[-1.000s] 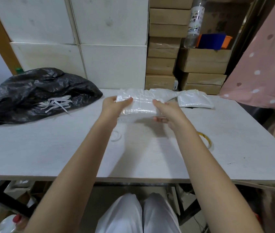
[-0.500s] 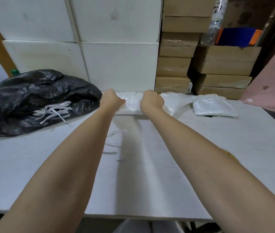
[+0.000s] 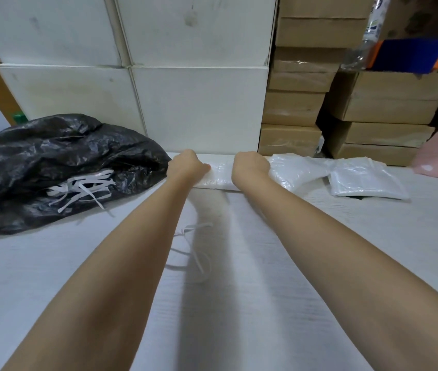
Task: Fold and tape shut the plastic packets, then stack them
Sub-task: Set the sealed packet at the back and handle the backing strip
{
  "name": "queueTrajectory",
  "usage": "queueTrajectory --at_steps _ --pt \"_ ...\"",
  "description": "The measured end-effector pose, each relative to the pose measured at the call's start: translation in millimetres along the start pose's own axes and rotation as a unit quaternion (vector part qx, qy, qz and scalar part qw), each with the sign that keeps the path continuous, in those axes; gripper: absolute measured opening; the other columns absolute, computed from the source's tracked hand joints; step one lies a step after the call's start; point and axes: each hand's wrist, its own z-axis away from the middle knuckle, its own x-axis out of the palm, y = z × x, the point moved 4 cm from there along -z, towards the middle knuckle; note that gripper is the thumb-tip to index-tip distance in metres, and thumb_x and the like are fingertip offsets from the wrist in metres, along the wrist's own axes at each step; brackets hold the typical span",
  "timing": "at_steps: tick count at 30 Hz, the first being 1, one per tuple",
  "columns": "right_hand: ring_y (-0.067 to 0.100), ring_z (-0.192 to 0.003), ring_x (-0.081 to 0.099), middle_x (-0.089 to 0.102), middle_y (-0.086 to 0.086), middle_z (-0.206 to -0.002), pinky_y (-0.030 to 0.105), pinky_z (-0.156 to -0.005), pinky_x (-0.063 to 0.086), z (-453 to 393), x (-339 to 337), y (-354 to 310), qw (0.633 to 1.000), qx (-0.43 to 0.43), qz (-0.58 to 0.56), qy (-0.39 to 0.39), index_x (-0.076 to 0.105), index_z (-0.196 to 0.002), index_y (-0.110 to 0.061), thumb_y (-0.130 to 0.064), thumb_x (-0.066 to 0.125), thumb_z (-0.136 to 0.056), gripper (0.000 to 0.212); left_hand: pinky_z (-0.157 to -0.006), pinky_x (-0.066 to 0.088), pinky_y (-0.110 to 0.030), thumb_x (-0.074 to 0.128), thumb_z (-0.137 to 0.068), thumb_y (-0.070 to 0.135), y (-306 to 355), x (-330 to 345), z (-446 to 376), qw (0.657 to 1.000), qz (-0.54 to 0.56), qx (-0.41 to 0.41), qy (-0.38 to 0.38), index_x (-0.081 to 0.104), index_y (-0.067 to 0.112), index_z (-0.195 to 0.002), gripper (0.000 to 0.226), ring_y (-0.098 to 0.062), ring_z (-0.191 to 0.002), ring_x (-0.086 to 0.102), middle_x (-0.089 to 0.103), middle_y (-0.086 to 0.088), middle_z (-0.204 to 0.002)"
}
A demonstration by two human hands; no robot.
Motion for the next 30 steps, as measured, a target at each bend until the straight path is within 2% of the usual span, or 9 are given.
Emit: queueTrajectory --at_steps 6,8,11,16,18,20,22,25,30 --pt "0.028 -0.101 0.056 0.053 0.009 -0.111 0.024 -0.052 0.029 21 -23 -12 0.987 -0.101 0.085 0.090 0.059 -0.105 -0.009 -0.013 0.046 -0.090 0.020 -0.058 0.036 -0.027 0.049 -0.091 0.027 5 -34 14 0.990 -0.117 0.083 0.000 0.039 0.008 -0.062 0.036 -0.026 -0.067 0.048 0.048 -0.006 -0.067" --pt "0.030 -0.090 0.056 0.057 0.008 -0.092 0.025 -0.059 0.040 38 -30 -16 0.985 -0.160 -0.048 0.033 0.059 -0.090 -0.003 -0.019 0.043 -0.091 0.023 -0.050 0.034 -0.026 0.056 -0.089 0.030 -2 -46 28 0.986 -0.137 0.086 -0.050 0.041 0.007 -0.061 0.039 -0.020 -0.055 0.045 0.048 -0.007 -0.064" --pt "0.027 -0.073 0.062 0.062 0.014 -0.086 0.030 -0.064 0.053 73 -29 -11 0.939 -0.153 -0.287 -0.112 0.061 -0.103 0.003 -0.021 0.045 -0.089 0.032 -0.056 0.051 -0.027 0.063 -0.087 0.033 -27 -56 58 0.982 -0.102 0.055 -0.150 0.057 0.000 -0.089 0.034 -0.021 -0.070 0.060 0.063 -0.012 -0.087" --pt "0.028 -0.065 0.066 0.065 0.019 -0.096 0.030 -0.061 0.055 124 -7 6 0.924 -0.110 -0.272 -0.246 0.054 -0.118 0.004 -0.019 0.060 -0.088 0.038 -0.073 0.058 -0.033 0.066 -0.086 0.028 -65 -62 105 0.977 -0.019 0.020 -0.213 0.064 -0.005 -0.107 0.039 -0.027 -0.087 0.065 0.066 -0.016 -0.104" --pt "0.022 -0.077 0.067 0.060 0.013 -0.118 0.030 -0.079 0.054 137 0 6 0.922 -0.142 -0.238 -0.271 0.040 -0.136 -0.012 -0.030 0.073 -0.079 0.068 -0.072 0.059 -0.033 0.068 -0.085 0.025 -71 -61 119 0.973 0.002 0.008 -0.232 0.065 -0.005 -0.106 0.037 -0.025 -0.081 0.065 0.066 -0.016 -0.101" --pt "0.020 -0.113 0.056 0.031 0.003 -0.145 0.034 -0.101 0.043 144 2 0 0.934 -0.201 -0.166 -0.244 0.022 -0.147 -0.021 -0.043 0.079 -0.069 0.099 -0.073 0.059 -0.033 0.072 -0.081 0.025 -73 -59 130 0.968 0.022 0.004 -0.249 0.063 -0.005 -0.109 0.042 -0.024 -0.081 0.066 0.067 -0.017 -0.101" --pt "0.016 -0.137 0.026 0.014 -0.006 -0.151 0.039 -0.112 0.028 147 5 -7 0.939 -0.251 -0.101 -0.213 0.012 -0.149 -0.025 -0.052 0.079 -0.064 0.111 -0.075 0.059 -0.031 0.078 -0.074 0.031 -74 -56 139 0.965 0.021 0.012 -0.263 0.054 -0.002 -0.122 0.063 -0.022 -0.086 0.067 0.067 -0.014 -0.103" --pt "0.018 -0.137 0.024 0.025 -0.002 -0.147 0.040 -0.112 0.029 147 14 -17 0.938 -0.280 -0.071 -0.192 0.018 -0.148 -0.020 -0.051 0.079 -0.064 0.108 -0.076 0.055 -0.025 0.084 -0.064 0.039 -72 -50 148 0.966 -0.024 0.035 -0.255 0.044 0.008 -0.134 0.087 -0.015 -0.079 0.067 0.065 -0.003 -0.097" --pt "0.020 -0.111 0.054 0.054 0.005 -0.124 0.030 -0.093 0.045 145 20 -21 0.945 -0.271 -0.131 -0.128 0.051 -0.129 -0.011 -0.038 0.082 -0.066 0.075 -0.079 0.041 -0.026 0.082 -0.067 0.036 -67 -33 156 0.977 -0.089 0.091 -0.174 0.049 0.012 -0.132 0.077 -0.021 -0.098 0.056 0.059 -0.005 -0.116"
